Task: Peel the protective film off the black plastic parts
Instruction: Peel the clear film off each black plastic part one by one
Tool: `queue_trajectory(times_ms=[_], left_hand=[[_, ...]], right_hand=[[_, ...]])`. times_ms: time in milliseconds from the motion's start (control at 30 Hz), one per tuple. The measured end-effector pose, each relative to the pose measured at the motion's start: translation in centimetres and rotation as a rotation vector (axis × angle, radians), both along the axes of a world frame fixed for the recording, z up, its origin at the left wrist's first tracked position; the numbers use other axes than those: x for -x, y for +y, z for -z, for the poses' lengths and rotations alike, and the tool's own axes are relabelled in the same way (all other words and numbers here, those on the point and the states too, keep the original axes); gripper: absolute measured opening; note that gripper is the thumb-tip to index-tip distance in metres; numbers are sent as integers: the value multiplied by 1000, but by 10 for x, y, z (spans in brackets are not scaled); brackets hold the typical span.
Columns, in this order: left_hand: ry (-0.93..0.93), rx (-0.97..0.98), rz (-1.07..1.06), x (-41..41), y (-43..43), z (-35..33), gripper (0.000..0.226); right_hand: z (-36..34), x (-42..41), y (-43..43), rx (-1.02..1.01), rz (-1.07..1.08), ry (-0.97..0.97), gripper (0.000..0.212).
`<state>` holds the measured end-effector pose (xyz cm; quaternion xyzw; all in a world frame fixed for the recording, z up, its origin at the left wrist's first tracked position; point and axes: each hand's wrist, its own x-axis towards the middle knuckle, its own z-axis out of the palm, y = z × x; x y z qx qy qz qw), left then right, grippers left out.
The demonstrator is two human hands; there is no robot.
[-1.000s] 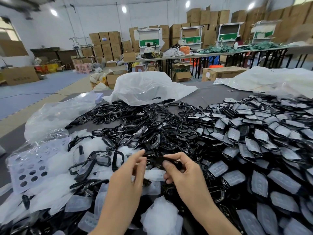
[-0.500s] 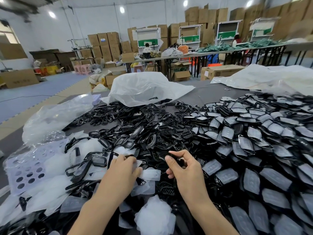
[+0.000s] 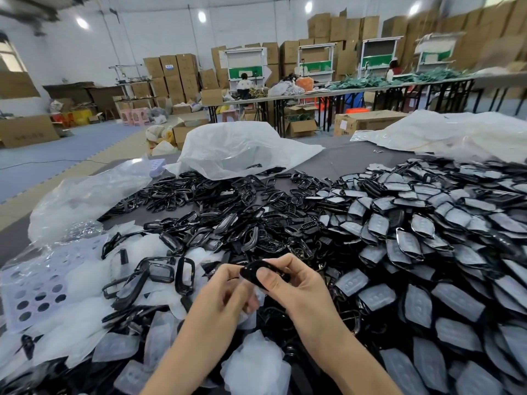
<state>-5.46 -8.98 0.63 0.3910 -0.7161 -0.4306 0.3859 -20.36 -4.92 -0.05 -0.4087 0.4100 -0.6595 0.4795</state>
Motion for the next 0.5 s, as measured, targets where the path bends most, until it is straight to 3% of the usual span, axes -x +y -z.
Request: queue_trajectory(times_ms=[200, 400, 500], left_hand=[[201, -37, 4, 4, 9, -2, 21], [10, 145, -55, -1, 11, 7, 53], [-34, 253, -98, 0, 9, 9, 48]], right_hand=[[2, 1, -2, -68, 42, -121, 15], [-3, 4, -5, -97, 80, -297, 31], [-3, 5, -5, -101, 86, -311, 33]])
